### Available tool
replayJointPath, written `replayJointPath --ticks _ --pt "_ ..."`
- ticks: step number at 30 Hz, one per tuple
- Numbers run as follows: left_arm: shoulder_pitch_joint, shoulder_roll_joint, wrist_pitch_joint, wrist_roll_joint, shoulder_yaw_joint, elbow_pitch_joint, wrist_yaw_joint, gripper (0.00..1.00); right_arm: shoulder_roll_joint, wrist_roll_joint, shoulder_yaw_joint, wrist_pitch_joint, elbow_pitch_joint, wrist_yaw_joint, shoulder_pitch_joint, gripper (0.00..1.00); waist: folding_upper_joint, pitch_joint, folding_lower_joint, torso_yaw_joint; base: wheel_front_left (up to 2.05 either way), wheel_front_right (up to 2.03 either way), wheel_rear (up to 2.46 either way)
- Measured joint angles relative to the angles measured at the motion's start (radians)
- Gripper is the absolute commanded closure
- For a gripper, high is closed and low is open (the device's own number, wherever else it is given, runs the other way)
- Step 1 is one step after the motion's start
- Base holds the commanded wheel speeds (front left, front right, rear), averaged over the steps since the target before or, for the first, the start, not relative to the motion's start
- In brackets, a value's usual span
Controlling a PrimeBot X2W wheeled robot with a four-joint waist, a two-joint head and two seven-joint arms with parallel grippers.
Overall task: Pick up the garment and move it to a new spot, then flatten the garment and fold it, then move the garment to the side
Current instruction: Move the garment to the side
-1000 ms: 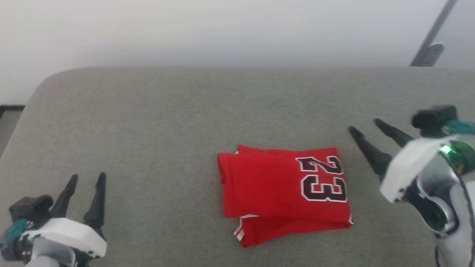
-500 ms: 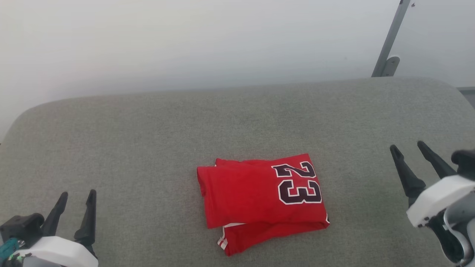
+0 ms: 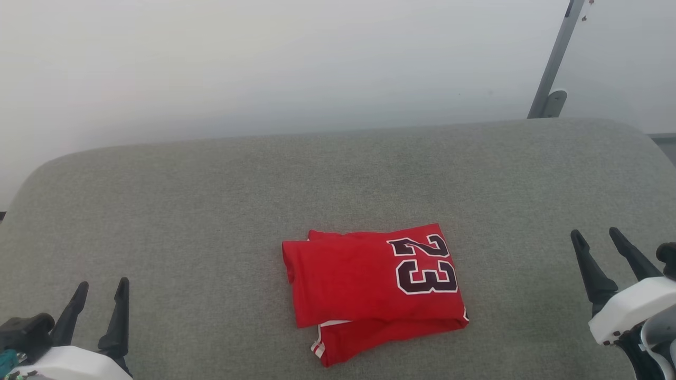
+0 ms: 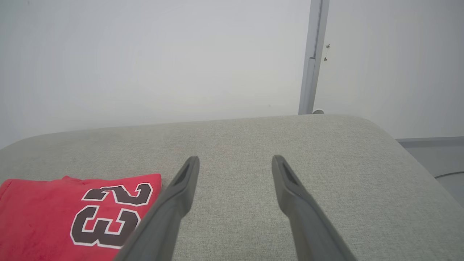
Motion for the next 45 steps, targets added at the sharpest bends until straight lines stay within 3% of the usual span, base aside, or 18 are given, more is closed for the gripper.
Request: replayJointPath --ticks 11,18,27,41,45 --pt "0.009 -0.011 0.000 0.007 0.010 -0.003 -0.002 0.00 -0.009 0.019 0.007 -0.007 0.010 0.000 0.003 0.00 0.0000 -0.001 0.0000 0.008 0.00 0.00 0.00" --pt "0.008 -0.014 0.000 0.008 0.004 -0.009 -0.009 0.00 -0.010 0.035 0.054 0.060 -0.012 0.000 0.003 0.00 0.0000 0.003 0.0000 0.034 0.00 0.00 0.00" --pt "0.003 -0.031 0.005 0.009 -0.024 -0.012 -0.015 0.00 -0.026 0.116 0.176 0.305 -0.030 0.000 -0.050 0.00 0.0000 0.022 0.0000 0.106 0.00 0.00 0.00" --pt "-0.080 -0.070 0.005 0.017 -0.063 0.017 -0.048 0.00 -0.072 0.081 0.202 0.682 -0.023 0.000 -0.156 0.00 0.0000 0.129 0.0000 0.212 0.00 0.00 0.00" --pt "-0.117 -0.088 0.003 0.025 -0.073 0.040 -0.063 0.00 -0.053 0.079 0.194 0.758 -0.009 0.000 -0.185 0.00 0.0000 0.174 0.0000 0.241 0.00 0.00 0.00"
